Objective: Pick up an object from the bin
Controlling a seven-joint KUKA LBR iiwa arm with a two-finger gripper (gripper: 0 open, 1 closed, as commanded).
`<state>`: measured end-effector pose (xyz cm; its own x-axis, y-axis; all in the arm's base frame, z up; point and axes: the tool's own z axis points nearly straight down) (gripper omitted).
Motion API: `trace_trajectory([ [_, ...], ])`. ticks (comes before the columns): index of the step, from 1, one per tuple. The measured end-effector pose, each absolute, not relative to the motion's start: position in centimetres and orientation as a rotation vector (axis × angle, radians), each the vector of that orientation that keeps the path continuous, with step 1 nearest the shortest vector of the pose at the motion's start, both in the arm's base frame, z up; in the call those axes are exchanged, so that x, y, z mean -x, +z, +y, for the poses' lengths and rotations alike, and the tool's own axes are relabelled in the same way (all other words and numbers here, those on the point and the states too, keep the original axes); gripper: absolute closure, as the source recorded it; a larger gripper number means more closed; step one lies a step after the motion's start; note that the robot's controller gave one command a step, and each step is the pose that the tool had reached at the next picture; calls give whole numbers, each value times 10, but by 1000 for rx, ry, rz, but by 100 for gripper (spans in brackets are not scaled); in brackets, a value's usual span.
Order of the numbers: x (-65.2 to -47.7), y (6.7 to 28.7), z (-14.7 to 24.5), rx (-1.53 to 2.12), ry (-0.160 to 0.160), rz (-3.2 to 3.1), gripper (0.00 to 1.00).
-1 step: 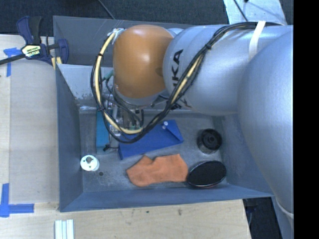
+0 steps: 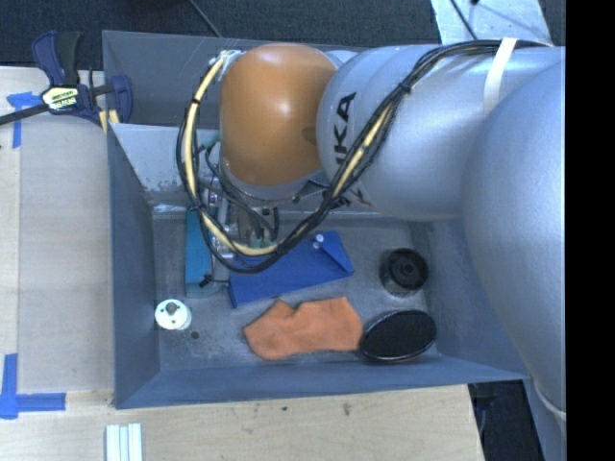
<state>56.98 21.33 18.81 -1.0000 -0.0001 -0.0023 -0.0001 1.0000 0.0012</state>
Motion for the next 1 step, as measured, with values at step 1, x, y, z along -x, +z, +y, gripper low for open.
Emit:
trace_trajectory([
  [1, -540, 133, 193, -83, 4, 3134, 0],
])
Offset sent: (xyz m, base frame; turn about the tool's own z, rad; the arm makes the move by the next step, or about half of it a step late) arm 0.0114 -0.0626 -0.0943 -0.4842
